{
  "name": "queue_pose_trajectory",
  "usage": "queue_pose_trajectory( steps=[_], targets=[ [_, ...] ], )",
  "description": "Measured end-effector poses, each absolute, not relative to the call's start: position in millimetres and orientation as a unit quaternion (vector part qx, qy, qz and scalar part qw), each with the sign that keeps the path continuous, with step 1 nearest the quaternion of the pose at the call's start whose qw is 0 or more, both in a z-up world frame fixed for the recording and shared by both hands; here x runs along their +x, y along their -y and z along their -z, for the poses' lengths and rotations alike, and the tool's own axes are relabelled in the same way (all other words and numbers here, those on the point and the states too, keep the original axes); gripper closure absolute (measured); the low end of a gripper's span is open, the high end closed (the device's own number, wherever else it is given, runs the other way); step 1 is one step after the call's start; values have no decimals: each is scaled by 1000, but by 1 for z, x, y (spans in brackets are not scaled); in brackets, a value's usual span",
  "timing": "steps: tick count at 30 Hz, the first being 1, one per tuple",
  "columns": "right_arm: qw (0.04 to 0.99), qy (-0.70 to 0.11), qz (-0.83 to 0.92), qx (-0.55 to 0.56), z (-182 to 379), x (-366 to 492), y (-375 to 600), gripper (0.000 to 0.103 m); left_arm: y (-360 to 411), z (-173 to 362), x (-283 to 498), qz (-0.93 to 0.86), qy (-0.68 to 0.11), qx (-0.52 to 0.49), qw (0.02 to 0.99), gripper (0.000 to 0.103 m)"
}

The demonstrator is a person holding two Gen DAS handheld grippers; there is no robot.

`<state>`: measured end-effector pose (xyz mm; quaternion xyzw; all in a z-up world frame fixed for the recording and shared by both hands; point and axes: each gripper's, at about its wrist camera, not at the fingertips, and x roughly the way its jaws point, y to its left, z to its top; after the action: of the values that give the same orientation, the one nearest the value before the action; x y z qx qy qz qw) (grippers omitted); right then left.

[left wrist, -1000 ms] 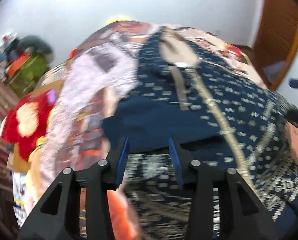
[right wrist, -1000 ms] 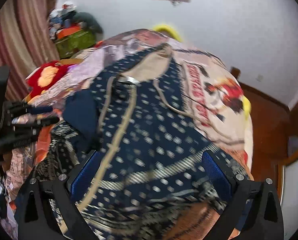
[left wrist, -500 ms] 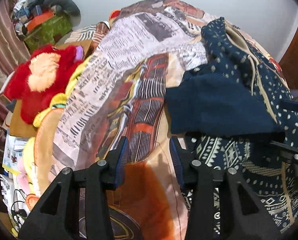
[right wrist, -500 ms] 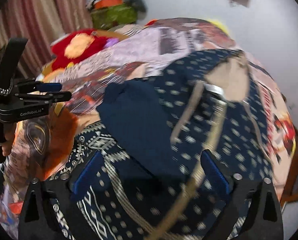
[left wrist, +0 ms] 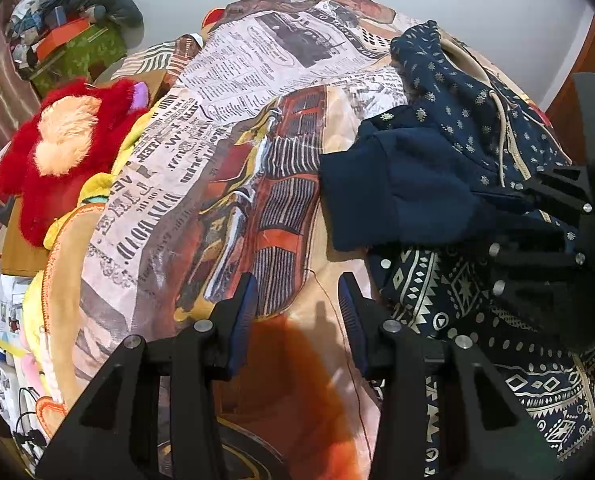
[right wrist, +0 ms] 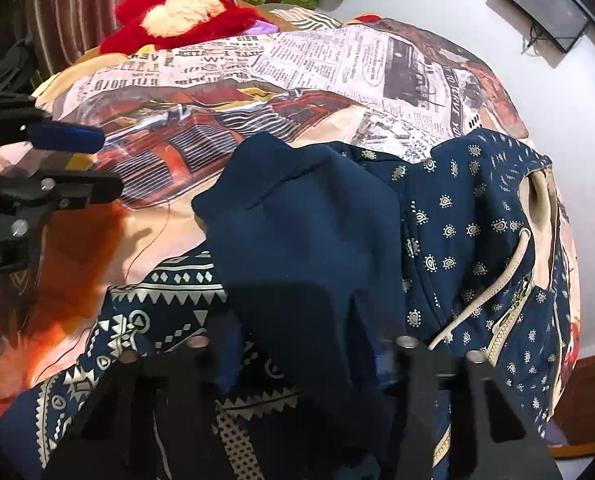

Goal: Fold large clothes

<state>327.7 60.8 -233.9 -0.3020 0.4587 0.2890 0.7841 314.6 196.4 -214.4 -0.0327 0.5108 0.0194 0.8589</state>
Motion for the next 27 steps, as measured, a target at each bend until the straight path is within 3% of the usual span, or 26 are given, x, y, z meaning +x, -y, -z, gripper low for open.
queue_pose_trajectory(
  steps=[5, 18, 27],
  targets=[
    [795, -447, -291, -288, 223, 325, -48, 90, -190, 215, 315, -18, -514, -32, 857, 61],
    [833, -455, -272, -157, 164, 318, 54, 94, -146, 197, 319, -3, -504, -6, 864, 61],
    [833, -499, -222, -88, 171, 327, 144, 94, -112, 219, 330, 13, -527, 3, 849, 61]
  ],
)
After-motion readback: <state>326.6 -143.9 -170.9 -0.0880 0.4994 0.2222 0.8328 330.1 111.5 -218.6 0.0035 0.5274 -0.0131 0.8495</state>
